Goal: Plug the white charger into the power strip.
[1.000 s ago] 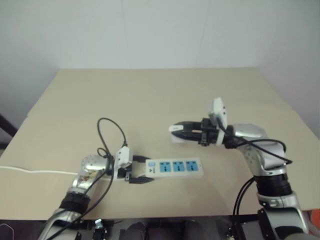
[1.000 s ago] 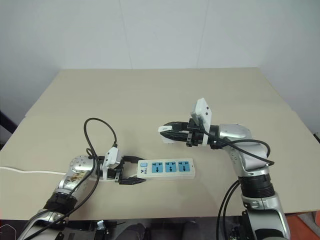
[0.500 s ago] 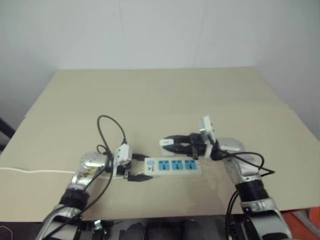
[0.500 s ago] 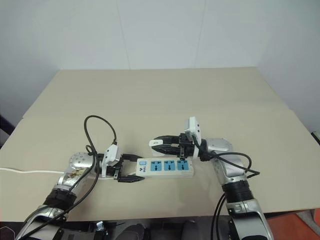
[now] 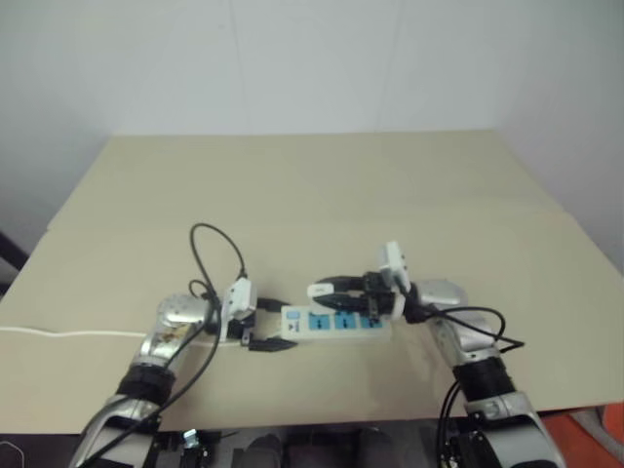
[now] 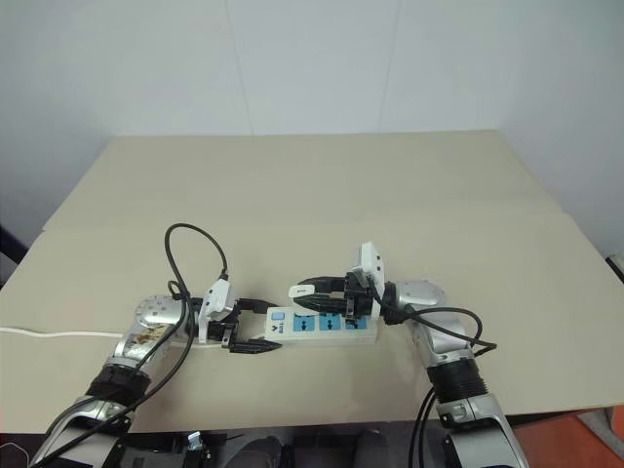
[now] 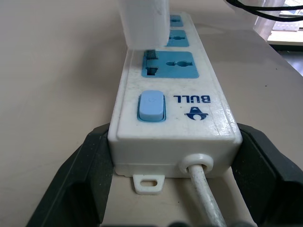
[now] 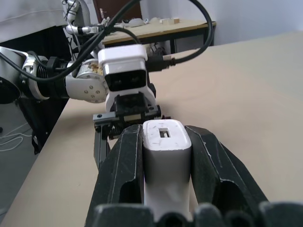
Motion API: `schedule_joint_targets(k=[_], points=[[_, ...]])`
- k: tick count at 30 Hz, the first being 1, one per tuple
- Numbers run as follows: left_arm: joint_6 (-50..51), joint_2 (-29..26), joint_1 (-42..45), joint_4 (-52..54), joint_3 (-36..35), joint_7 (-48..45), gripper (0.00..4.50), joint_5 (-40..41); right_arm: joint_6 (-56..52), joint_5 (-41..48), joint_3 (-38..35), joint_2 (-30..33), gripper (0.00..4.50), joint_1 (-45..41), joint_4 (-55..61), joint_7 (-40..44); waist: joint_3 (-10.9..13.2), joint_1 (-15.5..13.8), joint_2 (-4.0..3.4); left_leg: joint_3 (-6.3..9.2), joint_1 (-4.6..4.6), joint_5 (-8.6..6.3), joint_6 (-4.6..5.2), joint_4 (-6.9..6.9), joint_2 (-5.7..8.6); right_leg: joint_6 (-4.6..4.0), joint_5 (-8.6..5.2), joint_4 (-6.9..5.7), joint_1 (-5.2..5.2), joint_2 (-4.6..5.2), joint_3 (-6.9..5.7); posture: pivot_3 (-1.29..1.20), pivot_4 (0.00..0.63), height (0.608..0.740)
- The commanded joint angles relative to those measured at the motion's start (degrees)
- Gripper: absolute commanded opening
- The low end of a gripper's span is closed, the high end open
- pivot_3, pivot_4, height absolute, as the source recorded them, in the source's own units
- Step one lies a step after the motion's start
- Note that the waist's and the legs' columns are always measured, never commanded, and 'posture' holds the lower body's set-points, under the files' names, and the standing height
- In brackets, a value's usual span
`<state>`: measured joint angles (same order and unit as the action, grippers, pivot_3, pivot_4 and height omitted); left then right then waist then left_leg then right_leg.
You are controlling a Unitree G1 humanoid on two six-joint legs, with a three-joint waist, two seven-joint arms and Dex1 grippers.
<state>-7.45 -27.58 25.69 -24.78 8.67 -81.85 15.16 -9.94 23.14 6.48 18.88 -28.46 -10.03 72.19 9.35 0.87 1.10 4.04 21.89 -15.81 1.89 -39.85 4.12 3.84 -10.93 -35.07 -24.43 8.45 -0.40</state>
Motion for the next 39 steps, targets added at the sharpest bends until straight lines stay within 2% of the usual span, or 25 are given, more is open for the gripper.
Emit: schedule_joint_targets(k=[1,29,39], points=[[0.17,-0.10,0.63,-0.26,0.03,-0.53,3.26,0.07,1.71,0.16,0.01,-0.36,1.11,-0.23,0.97,-0.32,0.00,0.00,0.00,0.00,-0.01,0.00,0.00,0.00,0.00,0.00,0.00,0.00,0.01,0.00,0.00,0.00,0.150,0.740],[0.57,0.64,0.02,-0.04,0.10,0.37,3.26,0.12,5.94,-1.33,1.48,-1.02,1.11,2.26,-1.65,-1.46,-0.01,-0.07,-0.01,0.01,-0.07,-0.01,0.01,0.01,0.00,0.00,0.00,0.00,0.06,0.00,0.00,0.00,0.150,0.740],[0.48,0.66,0.54,-0.80,0.13,0.12,3.26,-0.04,12.78,-1.30,0.83,-0.64,1.11,1.74,-10.38,2.72,-0.01,-0.11,-0.01,0.00,-0.18,-0.01,0.02,0.02,0.00,0.00,0.00,0.03,0.17,0.00,0.00,0.00,0.150,0.740]])
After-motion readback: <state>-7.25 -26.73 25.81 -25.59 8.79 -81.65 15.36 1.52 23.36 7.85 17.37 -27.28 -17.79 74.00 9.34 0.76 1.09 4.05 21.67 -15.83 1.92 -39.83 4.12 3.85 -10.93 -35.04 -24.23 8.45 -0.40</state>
